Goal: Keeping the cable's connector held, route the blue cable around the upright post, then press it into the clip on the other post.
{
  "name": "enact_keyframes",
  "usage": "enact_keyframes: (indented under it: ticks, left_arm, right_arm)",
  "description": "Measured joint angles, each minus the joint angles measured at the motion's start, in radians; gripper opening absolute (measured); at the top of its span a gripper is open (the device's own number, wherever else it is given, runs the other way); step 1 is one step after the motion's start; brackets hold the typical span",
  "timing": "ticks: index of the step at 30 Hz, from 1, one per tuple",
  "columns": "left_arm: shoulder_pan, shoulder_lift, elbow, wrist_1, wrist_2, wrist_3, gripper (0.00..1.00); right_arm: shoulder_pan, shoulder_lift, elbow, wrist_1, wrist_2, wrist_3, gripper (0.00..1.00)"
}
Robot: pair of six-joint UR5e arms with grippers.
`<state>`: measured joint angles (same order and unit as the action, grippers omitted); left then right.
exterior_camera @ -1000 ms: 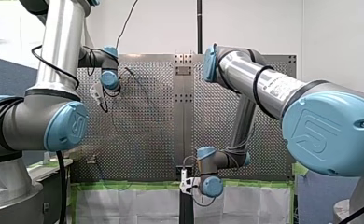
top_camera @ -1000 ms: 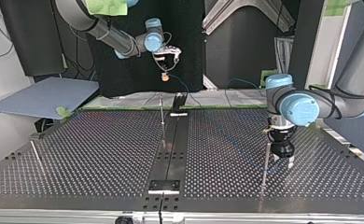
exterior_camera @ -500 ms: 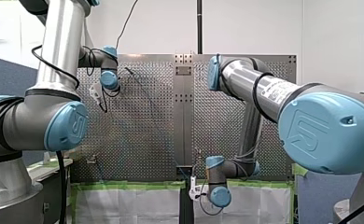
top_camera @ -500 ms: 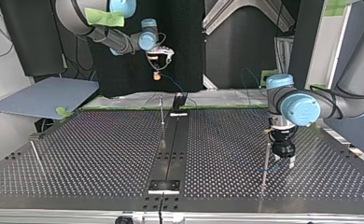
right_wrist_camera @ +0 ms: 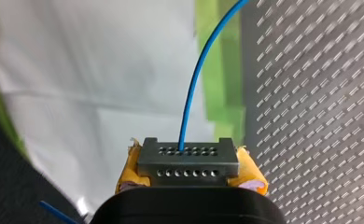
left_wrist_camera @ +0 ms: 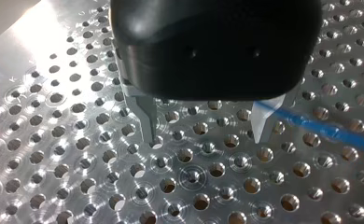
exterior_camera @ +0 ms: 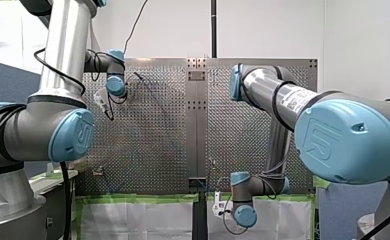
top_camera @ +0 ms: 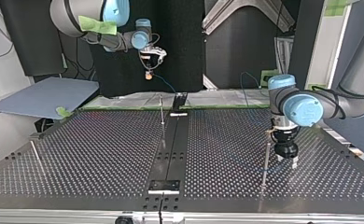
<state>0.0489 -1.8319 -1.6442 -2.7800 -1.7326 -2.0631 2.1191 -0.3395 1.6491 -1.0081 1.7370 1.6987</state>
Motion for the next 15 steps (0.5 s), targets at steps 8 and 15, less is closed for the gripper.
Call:
enact_keyframes:
  ticks: [8, 15]
  left_arm:
    - [0.004, 0.0, 0.0, 0.004, 0.002, -0.005, 1.0]
    - [0.006, 0.0, 0.0, 0.005, 0.005, -0.009, 1.0]
  right_arm:
    - [-0.066, 0.042, 0.025, -0.047, -0.029, -0.001, 0.0]
    - [-0.068, 0.044, 0.028, -0.059, -0.034, -0.018, 0.0]
